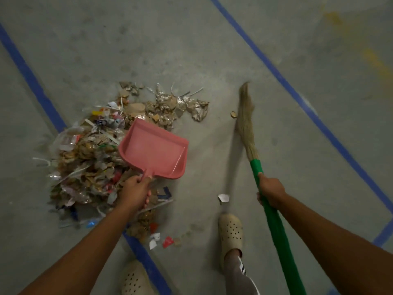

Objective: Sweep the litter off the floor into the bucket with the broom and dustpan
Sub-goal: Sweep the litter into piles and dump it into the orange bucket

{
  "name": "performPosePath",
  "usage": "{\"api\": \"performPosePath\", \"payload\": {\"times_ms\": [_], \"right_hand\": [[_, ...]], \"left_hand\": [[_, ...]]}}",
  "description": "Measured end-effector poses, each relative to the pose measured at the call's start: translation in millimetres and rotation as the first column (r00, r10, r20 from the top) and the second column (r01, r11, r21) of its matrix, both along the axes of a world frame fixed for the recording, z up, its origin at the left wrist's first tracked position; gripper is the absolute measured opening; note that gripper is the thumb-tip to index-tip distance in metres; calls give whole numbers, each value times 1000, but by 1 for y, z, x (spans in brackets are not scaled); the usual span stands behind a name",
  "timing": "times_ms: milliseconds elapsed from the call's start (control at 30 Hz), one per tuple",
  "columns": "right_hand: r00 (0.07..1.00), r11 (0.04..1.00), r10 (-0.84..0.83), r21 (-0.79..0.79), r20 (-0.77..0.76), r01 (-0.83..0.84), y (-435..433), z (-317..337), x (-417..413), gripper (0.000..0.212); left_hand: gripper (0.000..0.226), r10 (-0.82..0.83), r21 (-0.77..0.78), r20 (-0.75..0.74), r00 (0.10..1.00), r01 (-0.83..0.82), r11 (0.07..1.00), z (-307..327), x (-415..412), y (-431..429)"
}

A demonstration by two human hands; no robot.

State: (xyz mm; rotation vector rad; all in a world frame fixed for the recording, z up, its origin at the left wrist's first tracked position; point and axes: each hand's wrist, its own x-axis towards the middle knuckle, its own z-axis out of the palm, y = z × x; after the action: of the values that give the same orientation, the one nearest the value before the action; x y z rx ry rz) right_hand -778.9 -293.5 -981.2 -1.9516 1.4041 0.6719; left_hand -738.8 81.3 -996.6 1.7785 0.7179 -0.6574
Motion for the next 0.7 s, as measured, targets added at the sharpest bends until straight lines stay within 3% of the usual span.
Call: {"api": "performPosePath", "payload": {"times_ms": [100, 233, 433, 700], "right_hand": [[964, 965, 263, 5, -39, -263, 4, -21, 4, 54], [833, 830, 551, -67, -49, -554, 3, -14, -8, 53], [806, 795, 592, -176, 14, -581, -37, 21, 23, 51], [705, 706, 704, -193, 87, -682, -31, -39, 203, 69]], "left_hand": [[42, 63, 29, 0, 998, -63, 998, -18, -9, -16], [48, 131, 47, -30, 991, -130, 990, -26, -30, -38], [52, 207, 54, -49, 977, -204, 977, -34, -41, -53], [29, 284, 110, -4, 959, -282, 953, -55, -33, -53]]}}
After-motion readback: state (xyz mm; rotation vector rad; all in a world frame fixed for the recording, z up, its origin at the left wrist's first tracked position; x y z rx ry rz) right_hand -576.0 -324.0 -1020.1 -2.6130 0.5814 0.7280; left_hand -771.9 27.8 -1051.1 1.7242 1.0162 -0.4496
